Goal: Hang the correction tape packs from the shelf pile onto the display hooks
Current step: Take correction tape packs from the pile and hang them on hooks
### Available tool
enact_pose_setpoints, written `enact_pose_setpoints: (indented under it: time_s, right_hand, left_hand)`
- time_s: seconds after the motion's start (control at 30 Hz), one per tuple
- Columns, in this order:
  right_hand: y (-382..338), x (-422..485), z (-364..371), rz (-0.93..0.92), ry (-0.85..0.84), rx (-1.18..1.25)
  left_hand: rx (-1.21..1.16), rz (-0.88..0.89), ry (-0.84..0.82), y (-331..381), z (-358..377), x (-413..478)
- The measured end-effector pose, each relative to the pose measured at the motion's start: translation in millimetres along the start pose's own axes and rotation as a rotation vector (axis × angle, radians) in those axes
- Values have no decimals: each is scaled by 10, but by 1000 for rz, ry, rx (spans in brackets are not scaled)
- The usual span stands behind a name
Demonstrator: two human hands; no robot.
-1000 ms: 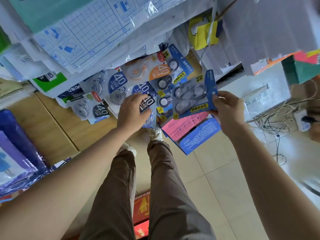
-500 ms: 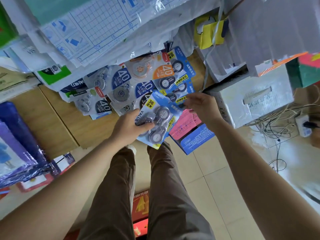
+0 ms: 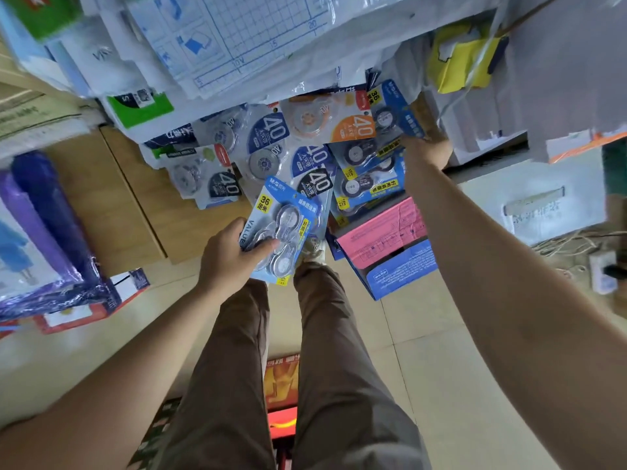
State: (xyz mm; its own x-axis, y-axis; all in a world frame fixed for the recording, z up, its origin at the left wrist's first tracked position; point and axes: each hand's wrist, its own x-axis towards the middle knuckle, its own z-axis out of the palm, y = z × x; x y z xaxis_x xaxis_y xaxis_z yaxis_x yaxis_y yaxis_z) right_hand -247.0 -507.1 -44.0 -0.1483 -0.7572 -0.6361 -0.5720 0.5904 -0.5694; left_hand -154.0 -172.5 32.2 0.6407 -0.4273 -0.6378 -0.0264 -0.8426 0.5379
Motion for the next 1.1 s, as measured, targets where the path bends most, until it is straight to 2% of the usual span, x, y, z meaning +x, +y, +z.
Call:
enact_pose_setpoints:
  time_s: [0.1, 0.2, 0.37, 0.53, 0.83, 0.97, 1.1]
  right_hand:
    - [-11, -94, 0, 221, -64, 290]
    - [25, -266, 6, 398, -114, 360]
    - [190, -494, 126, 409, -257, 401]
    - [255, -648, 0, 212, -147, 247]
    - [239, -1280, -753, -25, -97, 26]
    - [-140, -1898, -1125, -293, -185, -43]
    - [-707, -2554, -1405, -602, -226, -102]
  left_hand:
    - [10, -9, 31, 31, -12, 12]
    - [7, -10, 57, 65, -39, 13]
    - [-17, 10, 55, 167, -94, 6]
    - [-50, 27, 44, 254, -167, -56]
    - [-8, 62, 102, 670, -729, -480]
    - [12, 144, 163, 966, -1167, -788]
    - [75, 283, 327, 1272, -1694, -1172]
